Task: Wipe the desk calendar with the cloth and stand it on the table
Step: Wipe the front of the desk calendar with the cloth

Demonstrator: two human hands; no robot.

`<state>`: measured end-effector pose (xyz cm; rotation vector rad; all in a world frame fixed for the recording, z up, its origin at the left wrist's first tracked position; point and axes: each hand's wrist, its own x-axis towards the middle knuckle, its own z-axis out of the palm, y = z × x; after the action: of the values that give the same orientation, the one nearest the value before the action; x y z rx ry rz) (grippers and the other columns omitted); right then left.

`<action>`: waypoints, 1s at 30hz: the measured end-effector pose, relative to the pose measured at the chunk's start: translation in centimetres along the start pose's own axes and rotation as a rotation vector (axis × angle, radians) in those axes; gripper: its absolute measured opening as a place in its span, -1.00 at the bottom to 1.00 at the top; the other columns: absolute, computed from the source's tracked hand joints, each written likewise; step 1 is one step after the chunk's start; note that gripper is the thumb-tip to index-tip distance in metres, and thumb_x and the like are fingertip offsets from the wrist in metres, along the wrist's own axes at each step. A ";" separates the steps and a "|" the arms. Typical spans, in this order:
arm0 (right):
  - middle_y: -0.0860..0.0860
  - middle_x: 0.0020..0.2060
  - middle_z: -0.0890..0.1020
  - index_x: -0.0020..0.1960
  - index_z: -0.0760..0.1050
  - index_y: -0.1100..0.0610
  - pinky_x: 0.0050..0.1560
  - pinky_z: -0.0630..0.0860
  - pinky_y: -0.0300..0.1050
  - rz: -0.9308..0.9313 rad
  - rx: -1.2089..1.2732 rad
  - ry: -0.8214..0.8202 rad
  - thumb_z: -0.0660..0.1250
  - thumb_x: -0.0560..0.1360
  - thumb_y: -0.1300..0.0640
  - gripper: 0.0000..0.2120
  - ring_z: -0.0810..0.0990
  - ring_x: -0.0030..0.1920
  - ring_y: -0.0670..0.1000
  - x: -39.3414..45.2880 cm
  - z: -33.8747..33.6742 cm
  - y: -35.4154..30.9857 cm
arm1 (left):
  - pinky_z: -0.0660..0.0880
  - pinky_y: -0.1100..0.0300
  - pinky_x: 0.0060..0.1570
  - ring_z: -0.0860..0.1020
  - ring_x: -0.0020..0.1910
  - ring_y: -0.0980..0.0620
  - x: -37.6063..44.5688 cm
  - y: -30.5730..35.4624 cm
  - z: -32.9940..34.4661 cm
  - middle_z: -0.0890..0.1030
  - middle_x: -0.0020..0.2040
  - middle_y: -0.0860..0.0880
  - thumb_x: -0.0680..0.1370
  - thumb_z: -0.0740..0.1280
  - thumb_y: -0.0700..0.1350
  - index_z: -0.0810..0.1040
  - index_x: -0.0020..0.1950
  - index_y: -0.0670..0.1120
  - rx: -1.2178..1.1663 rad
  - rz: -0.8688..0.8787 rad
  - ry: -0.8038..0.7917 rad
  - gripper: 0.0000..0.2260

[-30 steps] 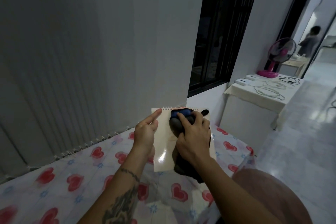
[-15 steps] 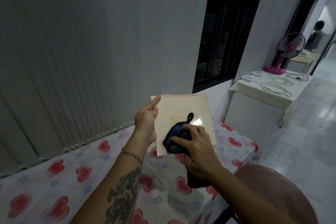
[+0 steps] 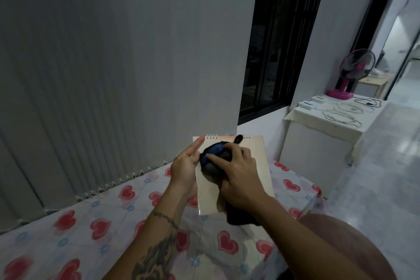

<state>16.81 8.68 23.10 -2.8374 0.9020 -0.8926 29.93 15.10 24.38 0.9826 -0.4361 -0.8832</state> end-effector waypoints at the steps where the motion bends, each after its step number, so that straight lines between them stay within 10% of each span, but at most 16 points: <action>1: 0.06 0.39 0.27 0.39 0.35 -0.21 0.24 0.30 0.08 0.029 0.001 -0.001 0.32 0.42 0.02 -0.45 0.24 0.29 0.14 0.4 -0.2 0.5 | 0.66 0.03 -0.08 0.71 0.02 -0.14 0.0 0.1 0.2 0.64 0.21 -0.19 0.68 0.06 -0.27 0.67 0.17 0.03 -0.012 -0.005 -0.006 -0.59; 6: 0.06 0.39 0.21 0.43 0.25 -0.22 0.29 0.24 0.09 0.270 -0.008 0.034 0.34 0.42 0.09 -0.37 0.21 0.29 0.14 1.8 -0.8 1.1 | 0.65 0.03 -0.08 0.69 0.05 -0.16 0.2 0.1 1.2 0.68 0.18 -0.14 0.69 0.08 -0.26 0.64 0.26 0.02 0.046 0.002 -0.014 -0.61; 17: 0.03 0.32 0.35 0.25 0.47 -0.24 0.16 0.40 0.14 -0.218 -0.020 -0.086 0.33 0.27 0.19 -0.40 0.31 0.30 0.18 -4.3 0.1 1.1 | 0.45 -0.24 0.34 0.47 0.38 -0.24 1.4 0.6 0.2 0.49 0.44 -0.15 0.68 0.10 -0.22 0.74 -0.02 0.16 0.078 0.000 0.057 -0.54; 23: 0.07 0.35 0.35 0.36 0.37 -0.18 0.16 0.41 0.14 0.006 -0.103 -0.008 0.40 0.39 -0.04 -0.45 0.33 0.26 0.19 -1.5 -0.5 0.7 | 0.67 0.00 -0.03 0.64 0.08 -0.12 1.6 -0.1 0.5 0.64 0.19 -0.04 0.67 0.15 -0.24 0.72 0.03 0.15 0.098 0.025 0.087 -0.59; 27: 0.04 0.29 0.39 0.24 0.47 -0.22 0.08 0.40 0.11 -0.199 -0.063 -0.072 0.32 0.27 0.15 -0.42 0.35 0.26 0.18 -3.8 0.2 0.8 | 0.56 0.26 -0.11 0.51 -0.16 0.10 2.4 -0.4 -0.3 0.70 -0.16 0.24 0.65 0.17 -0.27 0.67 0.21 0.08 0.154 0.111 0.190 -0.63; 30: 0.05 0.27 0.44 0.19 0.56 -0.16 0.10 0.44 0.14 -0.112 -0.005 -0.054 0.29 0.27 0.17 -0.48 0.38 0.23 0.18 -4.5 0.0 2.3 | 0.52 -0.03 0.01 0.45 -0.05 -0.10 2.4 -0.6 -1.1 0.68 -0.03 0.08 0.65 0.16 -0.24 0.69 0.20 0.10 0.145 0.117 0.218 -0.63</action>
<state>12.64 9.16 20.32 -2.9259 0.7477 -0.8204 31.86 13.56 23.17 1.1615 -0.3715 -0.6378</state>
